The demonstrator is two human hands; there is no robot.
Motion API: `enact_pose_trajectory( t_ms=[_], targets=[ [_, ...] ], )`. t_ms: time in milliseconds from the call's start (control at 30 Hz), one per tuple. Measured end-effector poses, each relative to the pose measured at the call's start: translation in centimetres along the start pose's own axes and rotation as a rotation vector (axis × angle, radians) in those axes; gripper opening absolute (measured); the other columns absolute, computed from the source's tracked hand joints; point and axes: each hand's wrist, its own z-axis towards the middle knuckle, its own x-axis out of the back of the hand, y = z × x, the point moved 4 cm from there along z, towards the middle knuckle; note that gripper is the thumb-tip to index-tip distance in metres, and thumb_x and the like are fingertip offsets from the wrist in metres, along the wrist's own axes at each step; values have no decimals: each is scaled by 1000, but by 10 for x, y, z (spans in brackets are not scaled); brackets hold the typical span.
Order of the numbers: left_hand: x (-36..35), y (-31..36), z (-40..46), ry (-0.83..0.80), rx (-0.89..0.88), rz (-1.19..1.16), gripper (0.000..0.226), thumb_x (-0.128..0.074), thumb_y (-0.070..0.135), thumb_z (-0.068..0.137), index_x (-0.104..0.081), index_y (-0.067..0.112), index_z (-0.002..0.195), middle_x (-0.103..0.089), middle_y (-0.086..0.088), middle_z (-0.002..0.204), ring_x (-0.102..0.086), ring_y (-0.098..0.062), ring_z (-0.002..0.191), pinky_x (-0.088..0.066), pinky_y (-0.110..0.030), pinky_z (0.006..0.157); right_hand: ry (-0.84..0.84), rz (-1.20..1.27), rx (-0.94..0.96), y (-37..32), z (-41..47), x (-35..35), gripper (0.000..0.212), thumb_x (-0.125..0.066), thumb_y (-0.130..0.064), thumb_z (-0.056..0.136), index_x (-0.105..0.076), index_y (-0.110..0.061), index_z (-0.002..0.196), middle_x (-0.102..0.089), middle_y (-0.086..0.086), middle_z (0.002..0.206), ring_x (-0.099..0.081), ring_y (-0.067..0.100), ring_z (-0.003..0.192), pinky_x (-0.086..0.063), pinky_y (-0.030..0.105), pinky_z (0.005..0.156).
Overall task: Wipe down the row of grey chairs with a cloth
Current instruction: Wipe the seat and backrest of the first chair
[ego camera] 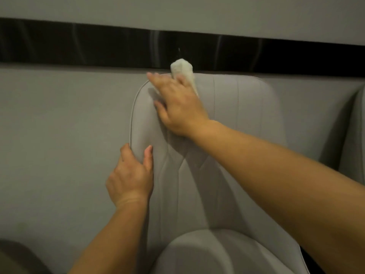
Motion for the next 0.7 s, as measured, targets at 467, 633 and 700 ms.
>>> enact_pose_trajectory(
  t_ms=[467, 633, 700],
  targets=[
    [1, 1, -1, 0, 2, -15, 67, -39, 65, 89, -51, 7, 120, -66, -29, 94, -62, -51, 75, -38, -44, 59, -130, -328, -298, 106, -48, 36, 74, -29, -63, 99, -18, -21, 158, -16, 4, 166, -21, 26, 150, -5, 48, 124],
    [1, -2, -1, 22, 5, -14, 72, -30, 70, 86, -50, 9, 119, -66, -28, 94, -62, -50, 76, -32, -41, 59, -102, -215, -447, 97, -49, 35, 77, -29, -61, 100, -5, -19, 159, -4, 0, 167, -2, 20, 153, 2, 46, 124],
    [1, -1, 0, 19, 4, -15, 72, -30, 70, 86, -50, 8, 117, -66, -28, 94, -62, -50, 76, -32, -41, 59, -5, -54, -497, 95, -49, 40, 62, -27, -49, 105, -14, -19, 159, -16, -1, 166, -9, 18, 153, -3, 44, 124]
  ],
)
